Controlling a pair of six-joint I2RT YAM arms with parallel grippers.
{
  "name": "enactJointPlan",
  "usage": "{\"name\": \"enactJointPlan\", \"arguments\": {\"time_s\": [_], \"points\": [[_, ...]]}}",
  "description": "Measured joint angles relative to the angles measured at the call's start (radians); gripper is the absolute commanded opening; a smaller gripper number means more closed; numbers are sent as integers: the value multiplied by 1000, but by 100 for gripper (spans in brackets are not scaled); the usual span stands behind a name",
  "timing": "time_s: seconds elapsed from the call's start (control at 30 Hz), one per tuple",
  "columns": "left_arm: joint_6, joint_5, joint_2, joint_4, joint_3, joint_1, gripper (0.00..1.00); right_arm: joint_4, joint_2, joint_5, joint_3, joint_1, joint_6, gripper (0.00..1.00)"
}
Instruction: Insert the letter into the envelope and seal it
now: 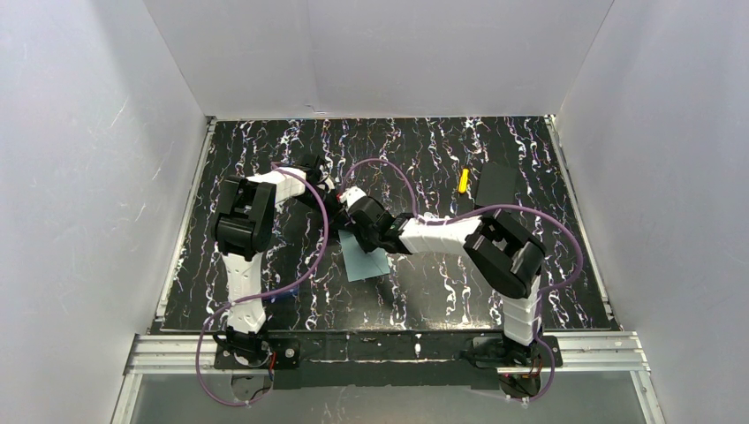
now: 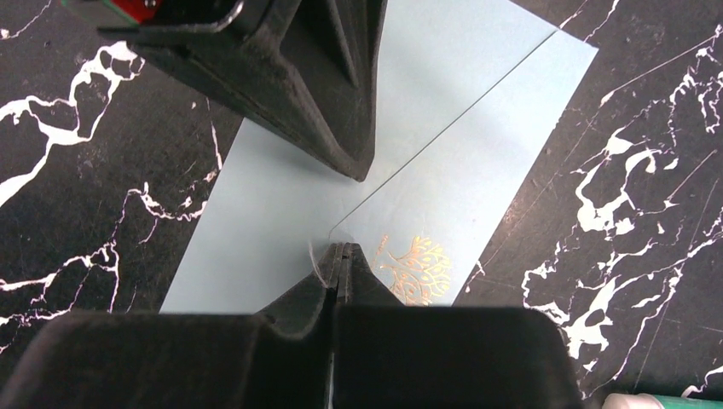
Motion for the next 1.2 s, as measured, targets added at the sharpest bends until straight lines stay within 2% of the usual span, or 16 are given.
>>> {"name": "enactJointPlan", "arguments": {"time_s": [0.67, 0.97, 1.1, 1.2], "points": [[0, 2, 8, -12, 10, 2, 0, -15, -68, -16, -79, 14, 0, 1], [13, 8, 9, -13, 12, 2, 0, -105, -118, -60, -105, 16, -4, 1], [36, 4, 7, -23, 21, 2, 0, -235, -137, -108, -74, 5, -1, 8], [70, -18, 1, -51, 37, 0, 3, -345, -153, -148, -12, -23, 32, 25]]}}
